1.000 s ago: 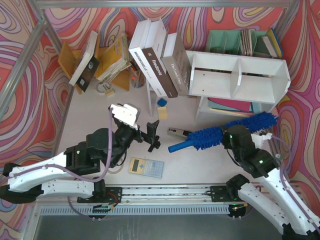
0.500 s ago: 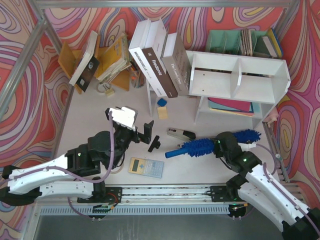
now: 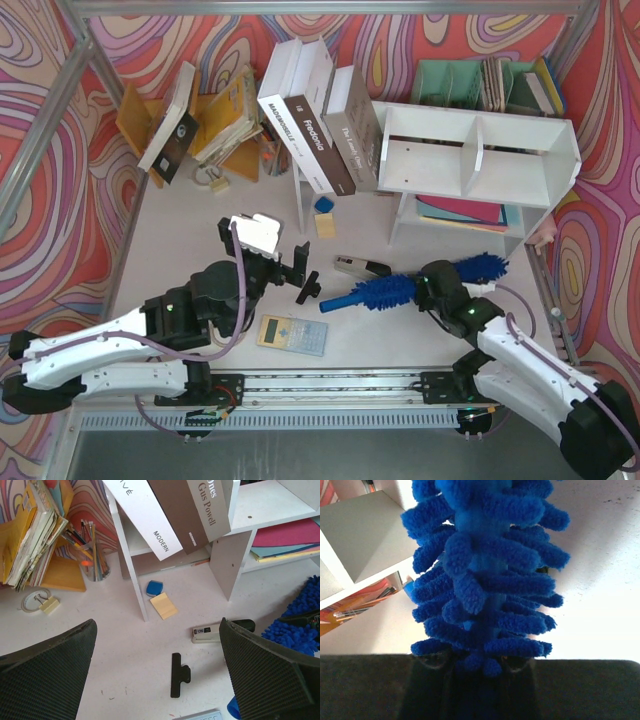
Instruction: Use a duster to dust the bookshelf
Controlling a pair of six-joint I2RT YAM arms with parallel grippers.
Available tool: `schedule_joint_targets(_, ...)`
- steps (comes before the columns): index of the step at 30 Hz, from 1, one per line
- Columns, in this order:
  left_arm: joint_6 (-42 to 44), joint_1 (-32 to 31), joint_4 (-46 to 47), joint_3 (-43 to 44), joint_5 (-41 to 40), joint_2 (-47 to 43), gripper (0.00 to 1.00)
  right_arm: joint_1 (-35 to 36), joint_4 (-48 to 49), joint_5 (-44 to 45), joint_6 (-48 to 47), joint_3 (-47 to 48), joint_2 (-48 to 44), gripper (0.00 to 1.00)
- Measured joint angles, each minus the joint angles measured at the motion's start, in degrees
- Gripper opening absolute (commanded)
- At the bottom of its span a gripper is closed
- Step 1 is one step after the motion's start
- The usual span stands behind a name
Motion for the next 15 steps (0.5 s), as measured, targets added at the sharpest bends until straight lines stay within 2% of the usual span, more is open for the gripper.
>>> schedule_joint_targets(5,-1.6,0.8,-0.1,-0.5,-0.5,0.0,0.98,0.1,2.3,-0.7,0.7,-0.8,1.3,0.47)
schedule_joint_targets(8,-3.0,1.0,0.0,-0.7,-1.4,0.1,0.98,0.1,2.7,-1.0,1.1,-1.6,1.3,0.53)
schedule_joint_targets(15,-5.3,2.1,-0.1,-0.7,-3.3,2.8,0.98,0.1,2.1,-0.8,0.9,-2.4,-1.8,0.77)
